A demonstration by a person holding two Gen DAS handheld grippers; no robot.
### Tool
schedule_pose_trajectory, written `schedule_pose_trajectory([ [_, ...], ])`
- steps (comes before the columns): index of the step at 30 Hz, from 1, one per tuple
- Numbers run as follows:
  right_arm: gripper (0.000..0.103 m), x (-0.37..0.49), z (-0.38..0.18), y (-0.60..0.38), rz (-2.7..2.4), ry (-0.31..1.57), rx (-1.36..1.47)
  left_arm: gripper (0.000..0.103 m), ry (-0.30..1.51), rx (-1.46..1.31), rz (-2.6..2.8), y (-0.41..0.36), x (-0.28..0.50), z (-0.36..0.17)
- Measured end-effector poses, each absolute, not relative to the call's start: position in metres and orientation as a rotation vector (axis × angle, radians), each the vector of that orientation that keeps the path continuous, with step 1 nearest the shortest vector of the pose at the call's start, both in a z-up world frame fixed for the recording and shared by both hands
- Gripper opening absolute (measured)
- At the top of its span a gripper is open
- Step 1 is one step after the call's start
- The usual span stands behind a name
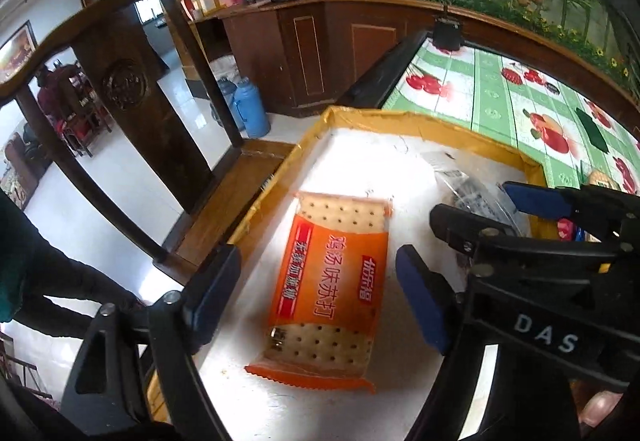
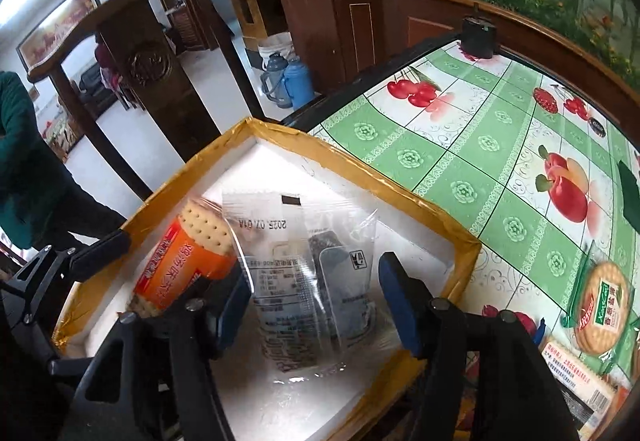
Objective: Organize snacks
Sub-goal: 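Carry both packs into the white foam box and open both grippers, then move both grippers back over the snacks on the table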
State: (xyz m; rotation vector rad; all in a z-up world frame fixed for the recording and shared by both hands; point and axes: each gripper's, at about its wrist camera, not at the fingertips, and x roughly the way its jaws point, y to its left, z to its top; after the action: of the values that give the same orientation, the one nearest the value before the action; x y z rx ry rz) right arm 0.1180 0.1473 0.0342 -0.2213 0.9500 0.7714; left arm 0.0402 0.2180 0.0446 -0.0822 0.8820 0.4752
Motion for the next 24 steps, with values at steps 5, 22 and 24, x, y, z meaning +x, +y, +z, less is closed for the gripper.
schedule_pose_trajectory([
  [5, 0.064, 0.106, 0.051, 0.139, 0.797, 0.879, -0.188, 0.086, 0.838, -0.039, 0.470, 0.207, 0.034, 0.055],
  [22, 0.071, 0.061, 0.098, 0.030, 0.660, 0.731, -0.075, 0.090, 0.699, 0.039, 0.295, 0.139, 0.010, 0.089],
  [24, 0.071, 0.056, 0.099, 0.015, 0.637, 0.729, -0.064, 0.091, 0.695, 0.047, 0.256, 0.128, 0.011, 0.091],
])
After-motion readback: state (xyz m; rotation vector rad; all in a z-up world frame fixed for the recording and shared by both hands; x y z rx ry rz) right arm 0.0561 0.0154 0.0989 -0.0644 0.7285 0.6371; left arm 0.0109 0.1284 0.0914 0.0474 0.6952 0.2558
